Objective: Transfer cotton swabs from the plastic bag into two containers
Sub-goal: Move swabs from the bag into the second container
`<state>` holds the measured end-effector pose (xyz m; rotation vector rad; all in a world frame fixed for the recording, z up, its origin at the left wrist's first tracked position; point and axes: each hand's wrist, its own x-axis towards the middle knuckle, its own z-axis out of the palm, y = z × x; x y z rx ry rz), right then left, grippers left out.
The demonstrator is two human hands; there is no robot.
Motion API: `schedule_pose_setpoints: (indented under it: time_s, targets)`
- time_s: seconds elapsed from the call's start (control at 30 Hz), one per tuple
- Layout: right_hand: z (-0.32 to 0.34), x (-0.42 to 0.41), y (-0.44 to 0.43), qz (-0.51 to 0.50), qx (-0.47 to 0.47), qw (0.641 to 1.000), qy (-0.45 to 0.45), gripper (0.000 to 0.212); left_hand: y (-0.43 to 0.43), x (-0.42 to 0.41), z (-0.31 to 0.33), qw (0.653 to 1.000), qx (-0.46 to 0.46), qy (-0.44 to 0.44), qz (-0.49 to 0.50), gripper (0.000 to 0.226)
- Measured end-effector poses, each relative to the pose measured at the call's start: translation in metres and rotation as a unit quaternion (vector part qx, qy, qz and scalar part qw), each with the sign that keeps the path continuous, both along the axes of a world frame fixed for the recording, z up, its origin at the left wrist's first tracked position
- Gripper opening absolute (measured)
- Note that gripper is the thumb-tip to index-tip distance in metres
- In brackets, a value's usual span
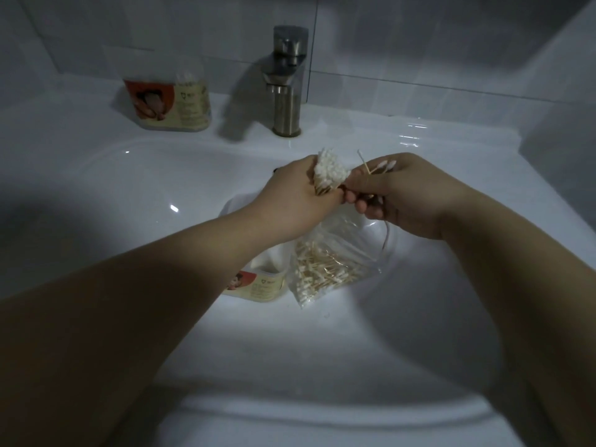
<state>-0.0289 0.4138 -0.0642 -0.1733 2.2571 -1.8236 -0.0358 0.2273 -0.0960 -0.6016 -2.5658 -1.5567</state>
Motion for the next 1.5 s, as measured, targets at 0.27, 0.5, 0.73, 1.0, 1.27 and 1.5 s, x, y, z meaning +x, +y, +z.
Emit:
schedule_pose_setpoints:
  time_s: [0.27,0.5,0.73,1.0,1.27,1.5]
  targets:
    - [0.002,-0.006,0.004,-0.075,-0.046,0.995,0.048,0.018,-0.002,-0.002,-0.003,0.999,-0.036,-0.019,0.033,0.019]
    - [-0.003,-0.007,0.005,-0.05,-0.006,0.998,0.04,0.022,-0.001,-0.001,0.0,0.996,-0.032,-0.053,0.058,0.019]
    - [-0.003,-0.007,0.003,-0.063,0.001,0.991,0.118,0.022,-0.001,-0.002,-0.003,0.995,-0.033,-0.093,0.035,0.015]
    - [-0.003,-0.003,0.001,-0.022,0.031,0.996,0.082,0.029,0.004,0.0,-0.004,0.981,0.108,-0.162,-0.024,0.011]
    - [0.001,-0.002,-0.003,-0.04,-0.003,0.999,0.022,0.037,-0.002,-0.007,-0.002,0.978,0.154,-0.135,0.043,0.022]
    - [0.005,0.001,-0.003,0.007,-0.044,0.998,-0.046,0.045,0.002,0.0,0.0,0.966,0.182,-0.172,-0.066,0.02]
